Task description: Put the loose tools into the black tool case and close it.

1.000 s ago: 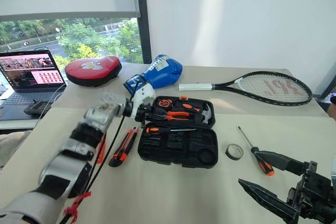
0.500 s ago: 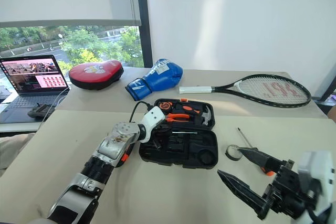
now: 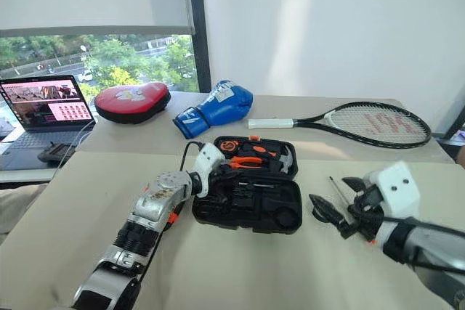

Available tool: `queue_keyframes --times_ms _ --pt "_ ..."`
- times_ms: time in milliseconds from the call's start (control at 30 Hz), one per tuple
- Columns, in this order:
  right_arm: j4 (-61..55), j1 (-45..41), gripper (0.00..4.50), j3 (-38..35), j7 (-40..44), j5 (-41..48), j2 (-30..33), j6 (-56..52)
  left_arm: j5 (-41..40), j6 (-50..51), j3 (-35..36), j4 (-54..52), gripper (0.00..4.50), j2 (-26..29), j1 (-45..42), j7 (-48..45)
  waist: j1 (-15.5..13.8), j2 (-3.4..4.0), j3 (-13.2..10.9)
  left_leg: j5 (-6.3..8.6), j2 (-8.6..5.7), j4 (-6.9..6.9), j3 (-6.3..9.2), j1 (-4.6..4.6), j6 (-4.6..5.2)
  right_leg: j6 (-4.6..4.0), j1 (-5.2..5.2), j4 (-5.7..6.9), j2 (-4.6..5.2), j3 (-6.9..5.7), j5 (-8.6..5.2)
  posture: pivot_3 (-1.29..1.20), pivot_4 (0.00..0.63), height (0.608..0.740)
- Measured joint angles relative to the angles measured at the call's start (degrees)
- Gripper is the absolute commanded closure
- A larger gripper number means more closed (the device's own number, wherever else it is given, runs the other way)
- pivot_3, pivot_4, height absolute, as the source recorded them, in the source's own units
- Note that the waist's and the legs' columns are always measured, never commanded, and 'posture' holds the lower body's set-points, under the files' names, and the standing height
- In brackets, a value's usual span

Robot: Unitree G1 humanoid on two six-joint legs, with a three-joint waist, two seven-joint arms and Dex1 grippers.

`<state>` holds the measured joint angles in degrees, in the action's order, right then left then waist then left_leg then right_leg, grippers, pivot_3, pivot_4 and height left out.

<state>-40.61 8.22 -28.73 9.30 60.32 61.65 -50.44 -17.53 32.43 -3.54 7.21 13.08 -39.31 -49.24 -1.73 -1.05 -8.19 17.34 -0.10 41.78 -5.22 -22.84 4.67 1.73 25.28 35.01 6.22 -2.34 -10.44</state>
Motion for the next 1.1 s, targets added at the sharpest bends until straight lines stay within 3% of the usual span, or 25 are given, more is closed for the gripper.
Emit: queue_keyframes --times_ms 133,300,367,500,733,900,1000,1100 --pt "12.8 -9.3 0.00 6.2 -1.0 -0.5 3.6 -9.7 -13.3 10.7 3.8 -16.0 2.30 10.7 1.3 -9.7 1.1 0.05 0.0 -0.01 -0.01 -0.11 -0.02 0.10 -0.03 -0.03 -0.08 -0.08 -0.07 0.00 -0.08 0.00 0.150 0.740" --pt "24.2 -20.5 0.00 16.9 3.7 -4.6 4.8 -16.6 -22.0 17.9 3.4 -26.8 0.48 19.0 6.9 -15.0 1.0 0.08 0.0 0.08 -0.10 -0.06 -0.07 0.09 0.13 0.02 -0.12 -0.09 -0.17 0.02 -0.11 0.00 0.150 0.740" --pt "28.6 -24.7 0.00 21.1 6.3 -7.1 5.2 -18.8 -24.2 19.0 3.3 -30.6 0.02 22.3 8.5 -16.8 1.0 0.07 0.0 0.11 -0.11 -0.06 -0.09 0.09 0.18 0.02 -0.15 -0.12 -0.18 0.05 -0.11 0.00 0.150 0.740" --pt "37.7 -32.6 0.00 31.0 12.5 -14.2 4.9 -20.0 -25.5 18.9 2.7 -35.3 0.02 23.7 11.4 -15.3 0.9 0.07 -0.1 0.22 -0.16 -0.03 -0.13 0.10 0.38 0.02 -0.19 -0.18 -0.16 0.07 -0.11 0.00 0.150 0.740" --pt "50.9 -39.7 2.07 44.4 25.1 -29.3 3.9 -13.8 -26.8 18.9 2.5 -37.5 0.00 21.3 12.6 -8.2 1.1 0.08 -0.1 0.11 -0.17 -0.01 -0.15 0.12 0.18 0.07 -0.20 -0.17 -0.19 0.07 -0.08 0.00 0.150 0.740" --pt "52.3 -39.4 3.67 45.6 31.3 -35.3 3.9 -7.5 -26.4 16.7 2.7 -38.0 0.00 21.6 15.6 -5.5 1.0 0.08 -0.1 0.10 -0.19 0.00 -0.16 0.16 0.17 0.09 -0.25 -0.16 -0.15 0.08 -0.07 0.00 0.150 0.740" --pt "47.7 -37.3 3.67 41.5 33.9 -35.3 4.0 -4.0 -24.3 11.2 5.5 -37.4 0.00 19.2 19.5 -2.7 1.1 0.16 -0.1 0.08 -0.17 -0.01 -0.16 0.12 0.12 0.10 -0.15 -0.11 -0.13 0.09 -0.06 0.00 0.150 0.740" --pt "39.3 -40.9 3.67 38.8 36.0 -32.9 4.0 -7.1 -25.7 9.8 7.5 -36.9 0.00 20.7 21.4 -4.3 1.7 0.27 -0.2 -0.02 -0.04 -0.04 -0.17 0.13 -0.05 0.08 -0.03 -0.04 -0.16 0.09 -0.05 0.00 0.150 0.740"
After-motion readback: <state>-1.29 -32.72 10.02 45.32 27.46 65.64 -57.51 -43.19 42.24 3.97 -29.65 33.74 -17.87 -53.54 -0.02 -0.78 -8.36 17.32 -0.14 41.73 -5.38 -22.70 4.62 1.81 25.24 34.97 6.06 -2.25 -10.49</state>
